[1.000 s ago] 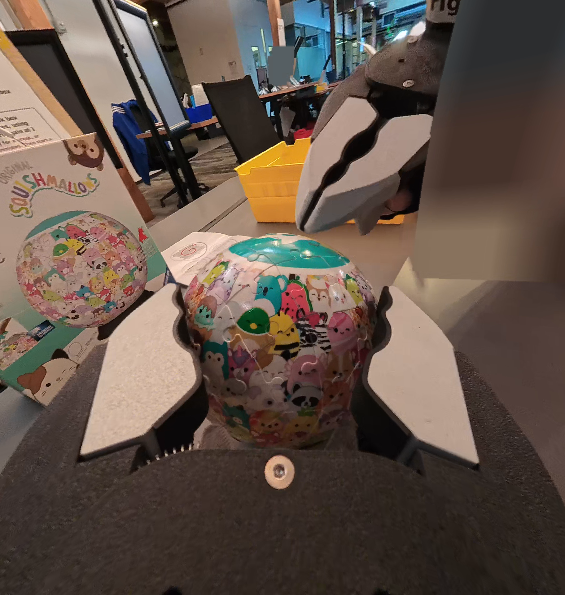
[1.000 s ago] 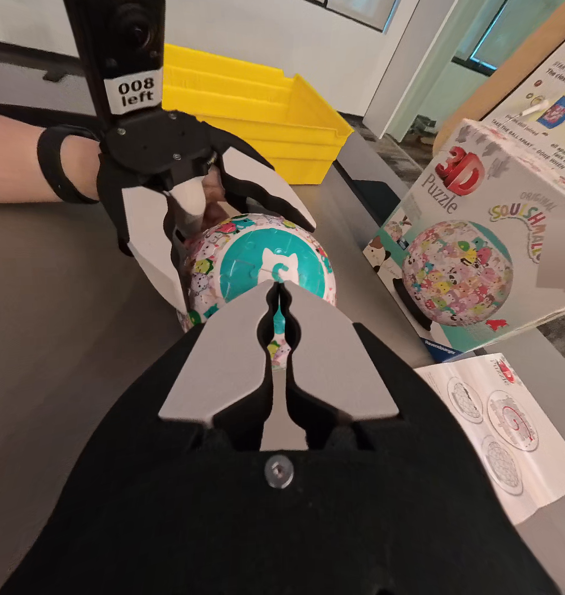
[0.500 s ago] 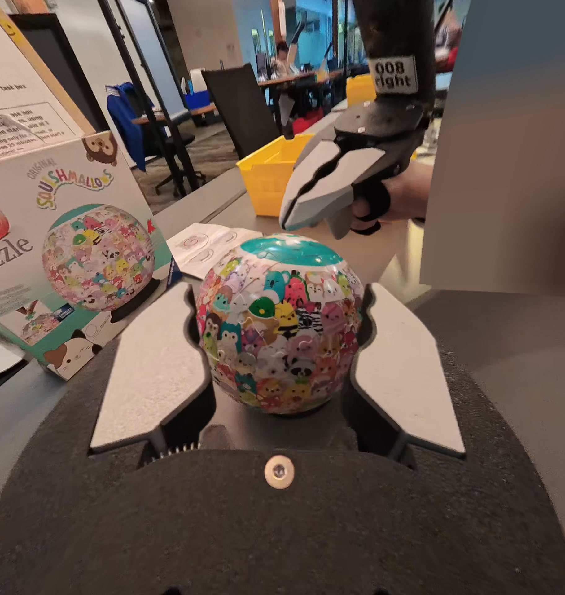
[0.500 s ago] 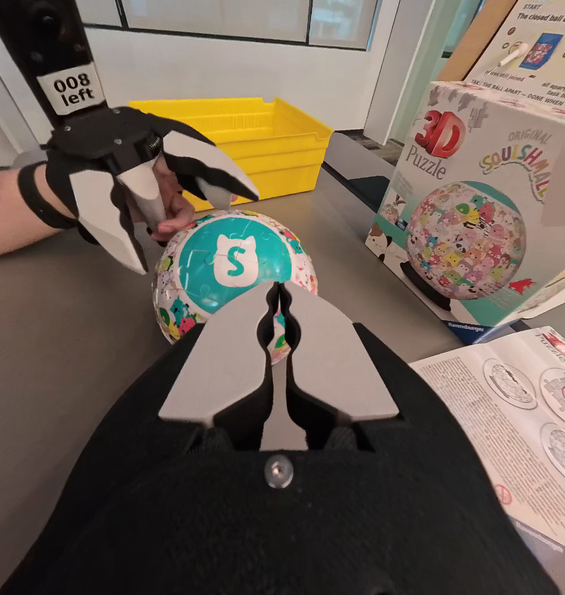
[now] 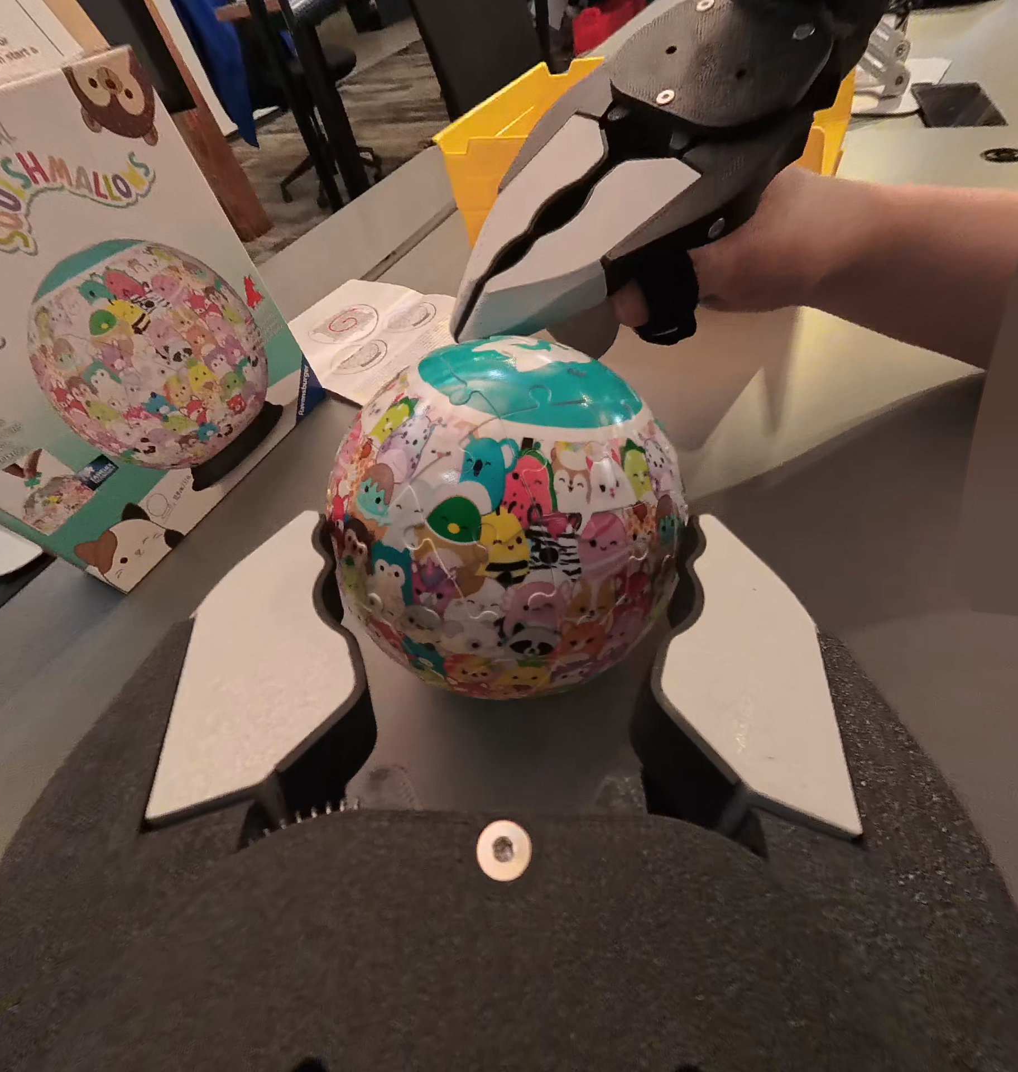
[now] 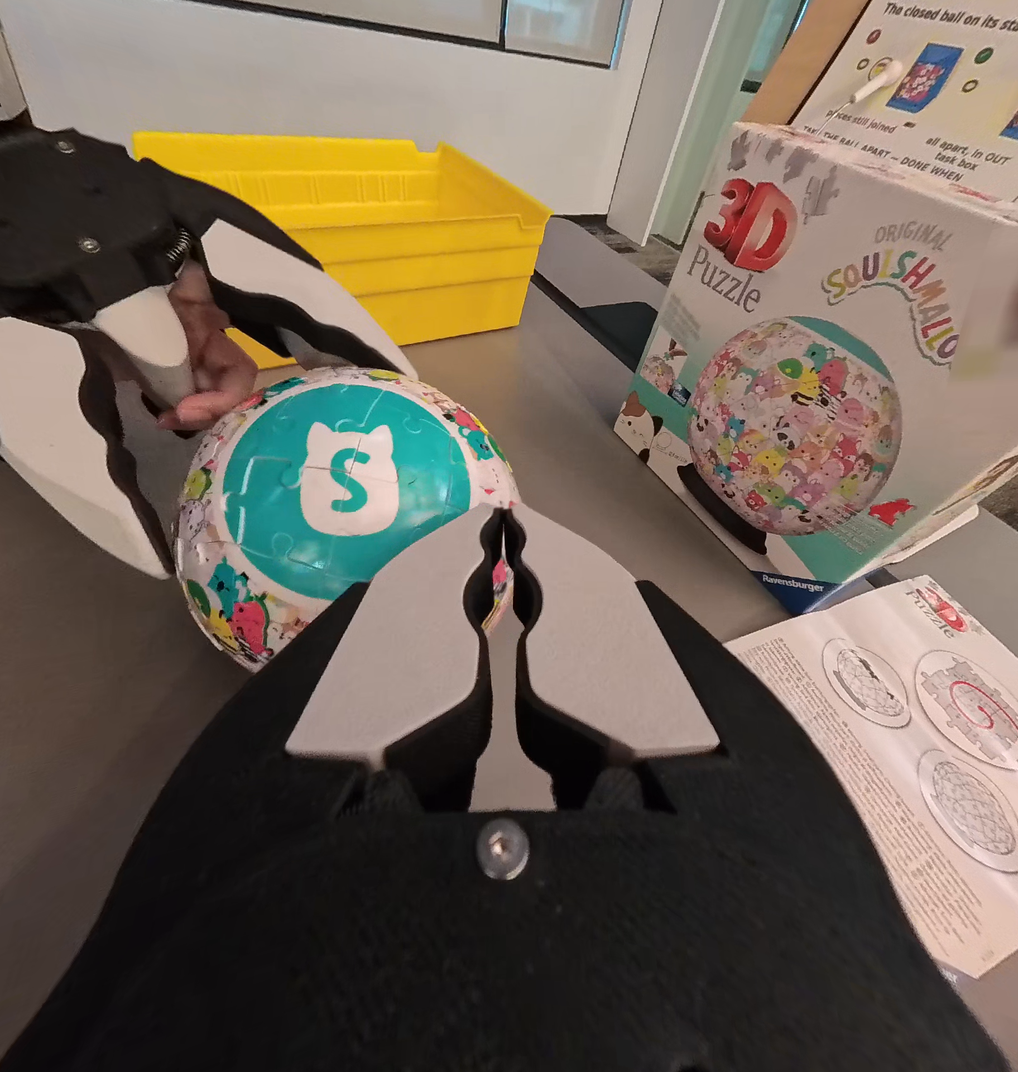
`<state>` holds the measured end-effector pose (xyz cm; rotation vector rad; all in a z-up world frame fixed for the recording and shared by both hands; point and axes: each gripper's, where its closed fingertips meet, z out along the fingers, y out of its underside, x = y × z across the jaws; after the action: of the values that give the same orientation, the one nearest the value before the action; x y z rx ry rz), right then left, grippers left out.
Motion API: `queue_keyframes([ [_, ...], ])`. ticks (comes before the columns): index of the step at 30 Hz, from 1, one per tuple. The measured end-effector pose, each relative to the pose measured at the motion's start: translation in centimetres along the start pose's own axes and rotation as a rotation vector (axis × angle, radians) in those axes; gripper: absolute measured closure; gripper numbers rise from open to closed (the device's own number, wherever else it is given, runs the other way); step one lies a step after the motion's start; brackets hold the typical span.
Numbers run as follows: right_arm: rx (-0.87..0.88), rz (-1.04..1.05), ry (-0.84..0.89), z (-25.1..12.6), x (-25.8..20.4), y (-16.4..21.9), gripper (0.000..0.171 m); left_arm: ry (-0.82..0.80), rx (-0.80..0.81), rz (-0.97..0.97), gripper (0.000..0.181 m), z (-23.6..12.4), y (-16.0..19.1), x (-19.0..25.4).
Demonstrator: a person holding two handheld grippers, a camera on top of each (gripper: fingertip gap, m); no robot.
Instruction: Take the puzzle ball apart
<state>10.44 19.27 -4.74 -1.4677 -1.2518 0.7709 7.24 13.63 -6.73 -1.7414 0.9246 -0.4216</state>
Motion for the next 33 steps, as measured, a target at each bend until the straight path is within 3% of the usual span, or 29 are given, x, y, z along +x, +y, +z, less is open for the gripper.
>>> queue_keyframes([
  [12,-0.02,0.019,-0.067,-1.4,-1.4,0.2,0.17,0.065,0.11,-0.018,0.07,-0.1,-0.2,-0.2],
  [22,-0.097,-0.068,-0.09,-1.5,-2.8,0.7,0.17,0.081,0.02,-0.091,0.076,-3.1,-0.9,-0.7],
  [29,-0.128,-0.062,-0.191,-1.5,-5.0,0.6,0.17,0.086,-0.092,-0.107,0.072,-2.5,0.9,-0.4],
  [33,-0.129,-0.092,-0.263,-1.3,-7.0,0.3,0.17,0.088,-0.061,-0.096,0.067,-2.1,0.8,-0.5],
])
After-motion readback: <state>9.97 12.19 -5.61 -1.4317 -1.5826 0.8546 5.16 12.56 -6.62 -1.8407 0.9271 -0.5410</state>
